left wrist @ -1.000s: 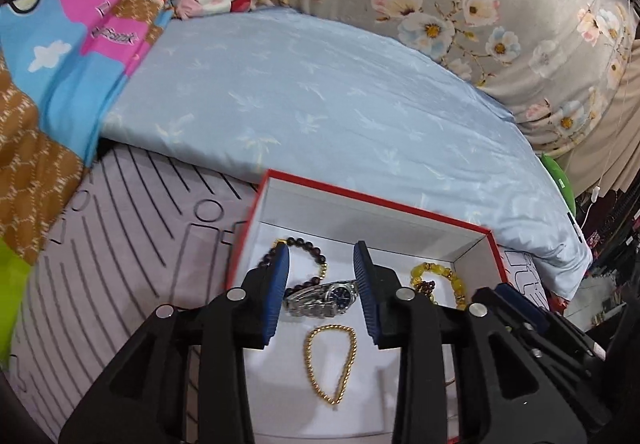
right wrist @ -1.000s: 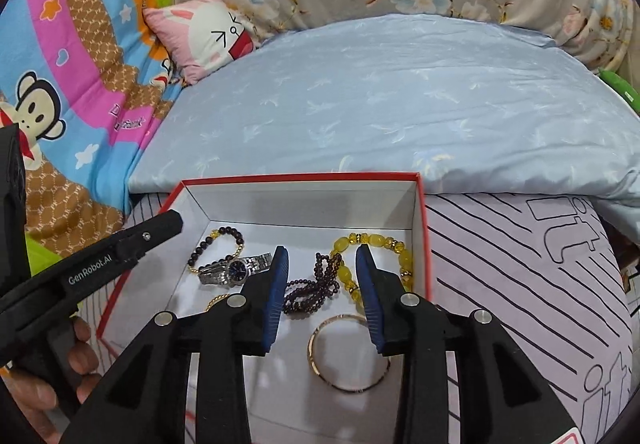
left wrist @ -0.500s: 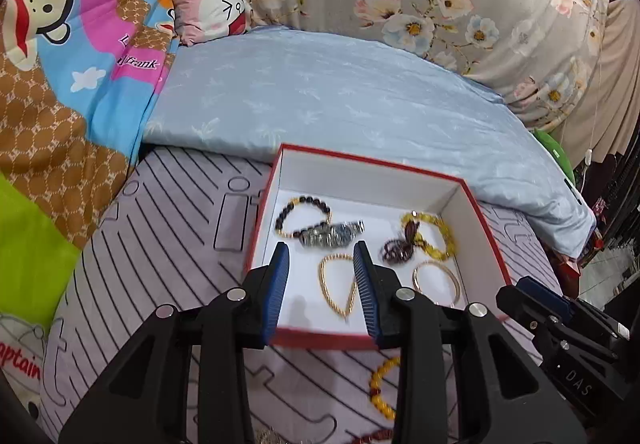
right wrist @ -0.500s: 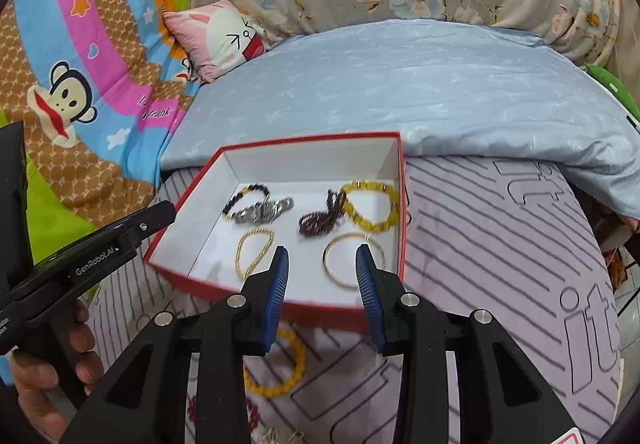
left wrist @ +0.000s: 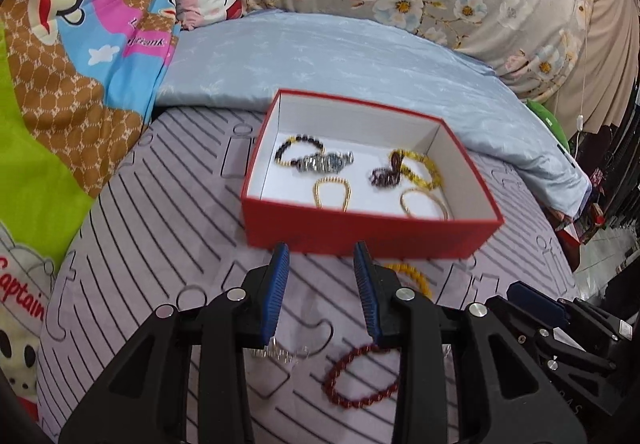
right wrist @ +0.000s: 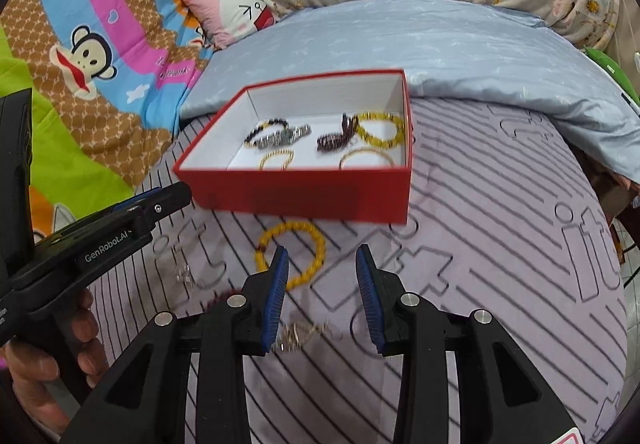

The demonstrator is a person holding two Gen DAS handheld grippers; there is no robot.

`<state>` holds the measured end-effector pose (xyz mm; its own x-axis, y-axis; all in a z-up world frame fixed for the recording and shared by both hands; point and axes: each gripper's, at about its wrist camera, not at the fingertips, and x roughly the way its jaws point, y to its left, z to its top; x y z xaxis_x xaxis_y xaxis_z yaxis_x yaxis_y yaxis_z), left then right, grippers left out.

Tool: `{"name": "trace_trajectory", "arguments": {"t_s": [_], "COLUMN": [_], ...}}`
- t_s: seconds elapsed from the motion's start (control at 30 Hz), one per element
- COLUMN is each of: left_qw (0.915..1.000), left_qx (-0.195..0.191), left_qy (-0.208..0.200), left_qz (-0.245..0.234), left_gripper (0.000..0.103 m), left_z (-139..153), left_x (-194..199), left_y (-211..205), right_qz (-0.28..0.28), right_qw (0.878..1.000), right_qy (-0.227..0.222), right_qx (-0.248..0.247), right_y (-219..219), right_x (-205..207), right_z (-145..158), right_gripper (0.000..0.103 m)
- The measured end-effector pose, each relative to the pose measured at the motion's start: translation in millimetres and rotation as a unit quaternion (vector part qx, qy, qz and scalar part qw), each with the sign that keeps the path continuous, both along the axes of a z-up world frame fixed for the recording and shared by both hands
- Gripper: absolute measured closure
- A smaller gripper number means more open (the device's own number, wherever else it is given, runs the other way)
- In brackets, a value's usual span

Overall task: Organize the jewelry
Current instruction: 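Withdraw both tools from the box, then move the left tool over the red bead bracelet while the right tool nears the silver pendant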

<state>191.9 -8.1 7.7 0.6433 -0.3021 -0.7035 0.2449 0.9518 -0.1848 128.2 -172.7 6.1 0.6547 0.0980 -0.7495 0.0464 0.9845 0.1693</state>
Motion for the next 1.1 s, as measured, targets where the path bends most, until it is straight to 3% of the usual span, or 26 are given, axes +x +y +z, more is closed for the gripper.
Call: {"name": "trace_trajectory", "arguments": {"t_s": [0.37, 0.63, 0.83, 0.97, 1.1], "left_qw": [0.9992, 0.9976, 0.9979, 0.9980, 0.9980], "left_qx": [0.010, 0.017, 0.030, 0.036, 0.034], "left_qy": [0.036, 0.063, 0.051, 0.046, 0.048], "left_qz": [-0.013, -0.022, -0.024, -0.024, -0.021], "left_gripper": [0.071, 0.071, 0.072, 0.093, 0.095], "left_z": [-32, -55, -60, -61, -60], "left_x": [-40, -41, -41, -41, -41], "left_y": [2, -14, -19, -18, -12], "right_qz": [0.009, 0.006, 0.006, 0.005, 0.005], "right_qw": [0.999, 0.999, 0.999, 0.999, 0.998], "right_qy": [0.036, 0.045, 0.049, 0.052, 0.057], "right_qx": [0.001, 0.004, 0.006, 0.009, 0.012], "right_y": [10, 8, 6, 6, 6], "right_x": [-32, -41, -39, -38, -37], "right_z": [-29, -35, -37, -39, -42], "right_gripper": [0.068, 0.068, 0.068, 0.068, 0.068]}}
